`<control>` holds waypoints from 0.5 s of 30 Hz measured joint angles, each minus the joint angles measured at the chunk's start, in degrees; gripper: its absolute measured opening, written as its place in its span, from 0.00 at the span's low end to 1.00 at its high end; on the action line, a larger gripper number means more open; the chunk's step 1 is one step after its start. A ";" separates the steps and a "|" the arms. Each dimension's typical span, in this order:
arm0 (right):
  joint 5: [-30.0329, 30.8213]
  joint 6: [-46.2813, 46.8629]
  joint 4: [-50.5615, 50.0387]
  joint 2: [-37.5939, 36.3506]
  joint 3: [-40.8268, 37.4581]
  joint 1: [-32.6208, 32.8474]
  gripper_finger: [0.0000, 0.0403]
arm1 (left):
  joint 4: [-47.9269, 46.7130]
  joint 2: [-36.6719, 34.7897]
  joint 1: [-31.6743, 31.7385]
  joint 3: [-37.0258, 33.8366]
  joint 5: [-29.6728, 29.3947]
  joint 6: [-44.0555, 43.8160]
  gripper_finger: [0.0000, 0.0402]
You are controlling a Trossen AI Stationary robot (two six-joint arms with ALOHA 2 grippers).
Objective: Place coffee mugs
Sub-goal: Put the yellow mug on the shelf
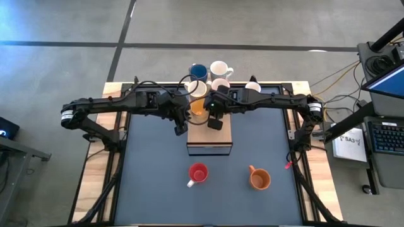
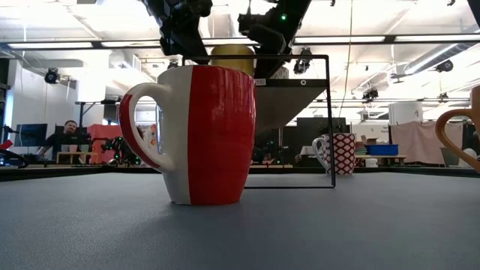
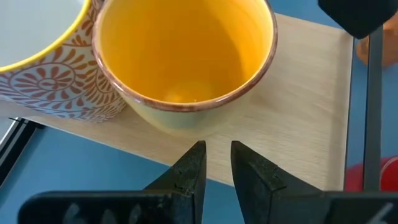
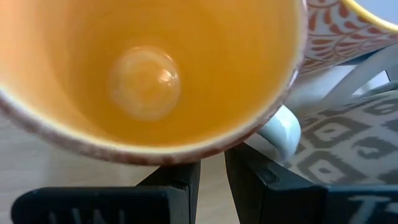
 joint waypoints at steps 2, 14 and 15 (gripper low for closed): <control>-0.33 -0.21 0.02 0.00 0.00 -0.04 0.16 | 0.00 -0.02 0.02 0.00 0.00 0.00 0.14; -1.03 -1.65 1.11 0.00 -0.02 0.05 0.16 | -0.20 -0.02 0.02 0.00 0.04 -0.02 0.14; -1.04 -2.00 1.20 0.00 -0.02 0.05 0.16 | -0.20 -0.02 0.02 0.00 0.04 -0.01 0.14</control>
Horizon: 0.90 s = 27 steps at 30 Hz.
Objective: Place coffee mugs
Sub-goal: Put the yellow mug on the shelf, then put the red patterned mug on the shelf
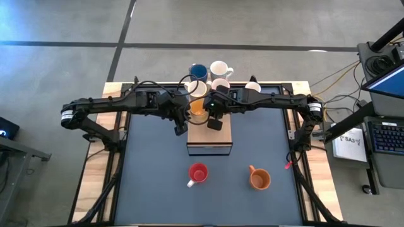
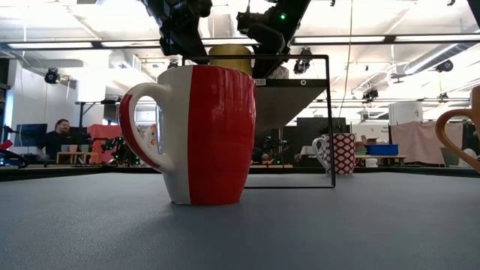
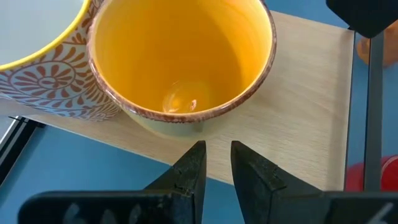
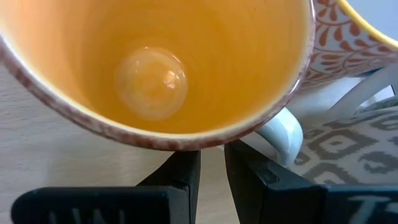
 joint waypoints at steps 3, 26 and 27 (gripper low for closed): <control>-0.05 -0.14 0.04 0.00 0.00 0.00 0.16 | 0.00 -0.02 0.00 0.00 0.02 -0.01 0.14; -1.48 5.47 -8.32 -0.07 0.00 0.75 0.16 | -3.64 -2.02 -3.45 0.02 5.70 -3.89 0.14; -1.47 5.89 -8.31 -0.19 0.00 1.12 0.16 | -3.63 -2.23 -4.25 0.02 5.68 -4.05 0.14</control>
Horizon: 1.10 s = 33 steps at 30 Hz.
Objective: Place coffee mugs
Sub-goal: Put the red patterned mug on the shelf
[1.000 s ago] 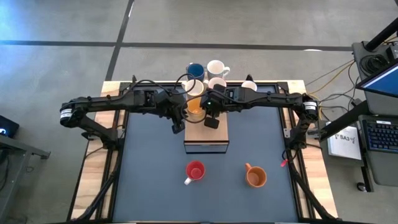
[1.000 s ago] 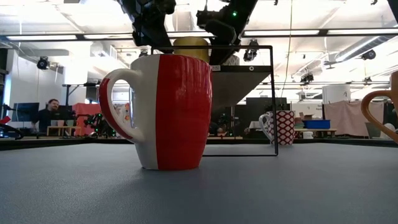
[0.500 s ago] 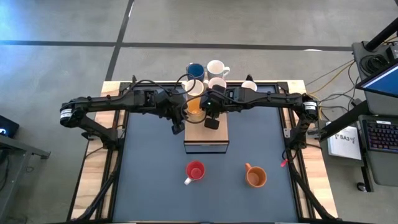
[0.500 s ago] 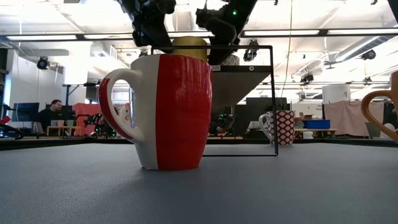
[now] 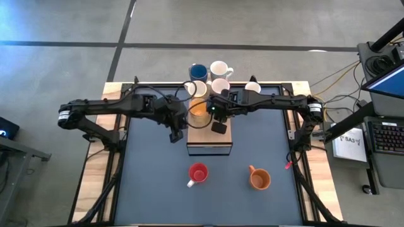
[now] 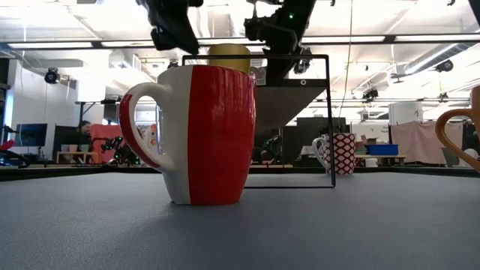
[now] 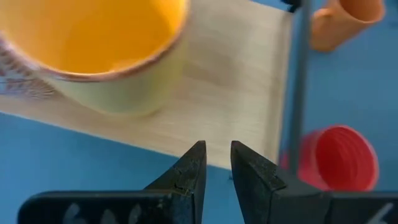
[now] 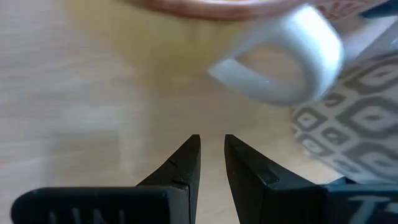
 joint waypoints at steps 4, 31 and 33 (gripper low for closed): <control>0.04 2.56 -0.24 -1.48 -0.04 1.63 0.16 | 0.19 -0.39 -4.33 0.02 0.00 -1.85 0.14; 2.60 10.49 -15.46 -13.24 -15.31 -16.74 0.25 | 0.10 -0.96 -25.56 0.00 -9.87 -10.77 0.14; 2.57 6.87 -13.57 -13.24 -16.67 -20.51 0.29 | 0.09 -1.00 -25.56 0.00 -9.92 -10.44 0.14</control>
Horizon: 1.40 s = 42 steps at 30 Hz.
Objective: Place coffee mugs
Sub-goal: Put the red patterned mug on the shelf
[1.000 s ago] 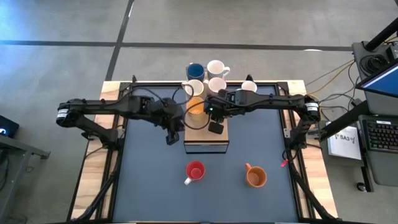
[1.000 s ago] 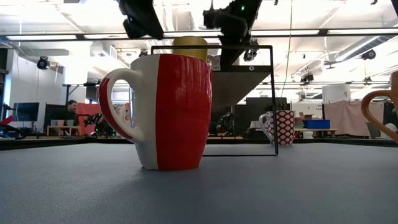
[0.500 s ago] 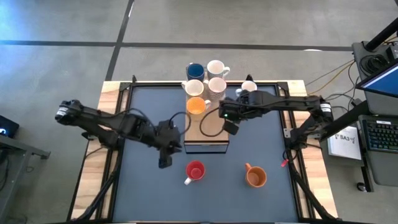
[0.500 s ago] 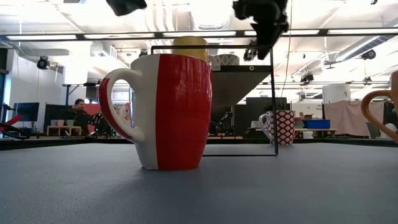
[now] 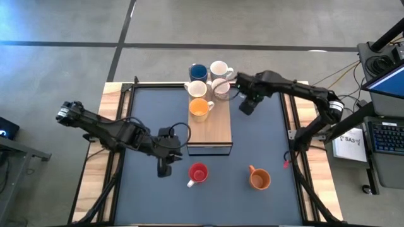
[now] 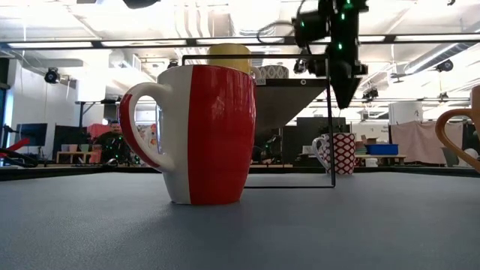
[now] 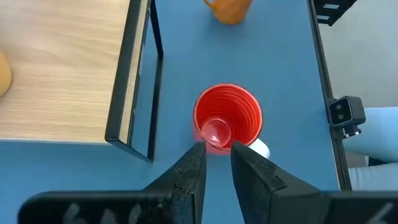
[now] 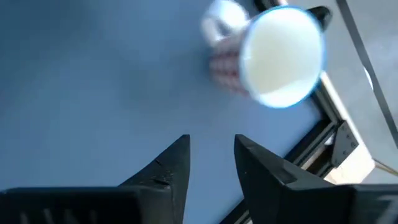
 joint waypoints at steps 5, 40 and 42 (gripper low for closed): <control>-1.14 -8.42 7.43 -0.02 -3.23 -7.08 0.35 | -0.43 -0.72 0.00 -0.04 -2.25 0.27 0.14; -11.18 -27.45 24.43 0.13 -13.99 -16.66 0.27 | -4.72 -9.64 0.09 -0.09 -16.00 -0.08 0.14; -11.34 -28.07 24.54 0.13 -14.42 -16.94 0.25 | -4.70 -9.73 0.07 -0.09 -16.25 0.05 0.14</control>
